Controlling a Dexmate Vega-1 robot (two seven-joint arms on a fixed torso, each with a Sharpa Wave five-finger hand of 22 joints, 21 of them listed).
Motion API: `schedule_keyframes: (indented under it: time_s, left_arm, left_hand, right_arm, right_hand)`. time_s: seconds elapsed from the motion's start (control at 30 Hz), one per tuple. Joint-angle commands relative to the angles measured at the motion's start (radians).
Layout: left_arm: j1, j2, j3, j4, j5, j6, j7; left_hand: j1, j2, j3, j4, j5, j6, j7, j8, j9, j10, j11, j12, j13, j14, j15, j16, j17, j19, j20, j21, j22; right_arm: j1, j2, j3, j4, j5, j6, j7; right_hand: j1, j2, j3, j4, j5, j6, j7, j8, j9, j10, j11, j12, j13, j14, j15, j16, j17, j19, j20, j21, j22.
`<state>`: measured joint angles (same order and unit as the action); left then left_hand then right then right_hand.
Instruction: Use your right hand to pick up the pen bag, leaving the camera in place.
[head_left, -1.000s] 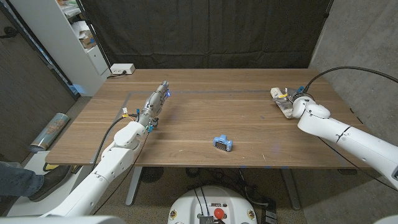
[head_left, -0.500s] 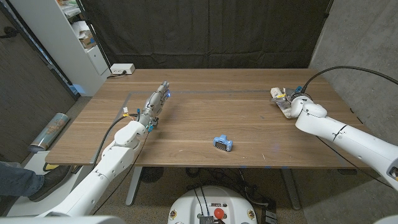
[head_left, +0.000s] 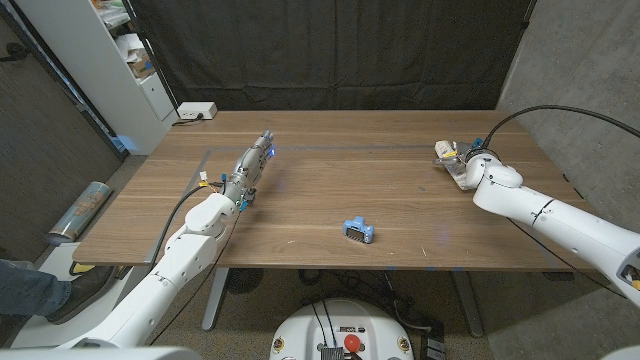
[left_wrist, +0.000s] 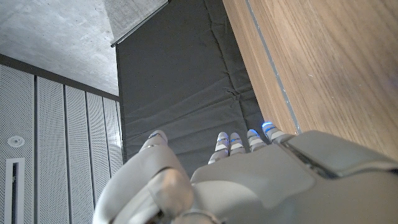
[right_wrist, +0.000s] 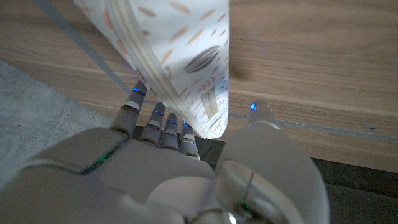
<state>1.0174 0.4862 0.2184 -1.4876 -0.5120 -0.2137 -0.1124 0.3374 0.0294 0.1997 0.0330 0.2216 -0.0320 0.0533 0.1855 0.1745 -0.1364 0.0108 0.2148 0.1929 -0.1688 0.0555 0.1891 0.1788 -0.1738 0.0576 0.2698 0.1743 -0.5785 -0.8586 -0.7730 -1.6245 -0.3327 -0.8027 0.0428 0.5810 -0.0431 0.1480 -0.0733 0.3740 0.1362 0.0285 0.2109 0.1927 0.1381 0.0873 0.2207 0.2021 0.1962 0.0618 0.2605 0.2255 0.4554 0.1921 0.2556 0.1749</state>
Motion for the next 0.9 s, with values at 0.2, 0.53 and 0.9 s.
schedule_keyframes:
  time_s: [0.2, 0.53, 0.9]
  left_arm:
    - [0.017, 0.001, -0.004, -0.011, 0.001, 0.004, 0.012]
    - [0.017, 0.000, -0.005, -0.005, -0.004, 0.000, 0.003]
    - [0.010, -0.004, -0.002, 0.005, -0.004, -0.006, -0.007]
  left_hand:
    - [0.000, 0.007, -0.001, -0.004, 0.000, 0.005, 0.003, 0.005, 0.006, 0.004, -0.004, -0.003, 0.003, -0.015, -0.001, 0.000, 0.005, -0.043, 0.006, -0.005, 0.005]
    - [0.000, 0.008, -0.002, -0.005, -0.001, 0.004, 0.002, 0.004, 0.006, 0.004, -0.005, -0.003, 0.003, -0.015, 0.000, 0.000, 0.005, -0.042, 0.008, -0.009, 0.005]
    - [-0.001, 0.009, -0.003, -0.005, -0.001, 0.005, 0.001, 0.004, 0.006, 0.005, -0.005, -0.003, 0.003, -0.015, 0.000, 0.000, 0.005, -0.041, 0.011, -0.013, 0.005]
  right_arm:
    - [0.023, 0.013, -0.019, 0.023, -0.019, 0.006, 0.026]
    - [0.022, 0.017, -0.022, 0.012, -0.039, -0.007, 0.014]
    - [0.004, 0.009, -0.007, -0.020, -0.051, -0.021, -0.010]
  right_hand:
    - [0.026, 0.002, 0.003, -0.014, 0.020, 0.045, -0.001, 0.009, 0.003, 0.064, -0.006, 0.014, 0.005, 0.076, -0.019, 0.032, 0.014, 0.150, -0.022, 0.039, 0.005]
    - [0.037, 0.015, 0.009, -0.018, 0.023, 0.072, -0.006, 0.013, 0.003, 0.111, -0.017, 0.025, 0.006, 0.123, -0.032, 0.051, 0.021, 0.195, -0.034, 0.046, 0.005]
    - [0.061, 0.041, 0.023, -0.026, 0.020, 0.167, -0.014, 0.036, 0.003, 0.212, -0.032, 0.046, 0.007, 0.218, -0.055, 0.085, 0.031, 0.262, -0.058, 0.054, 0.006]
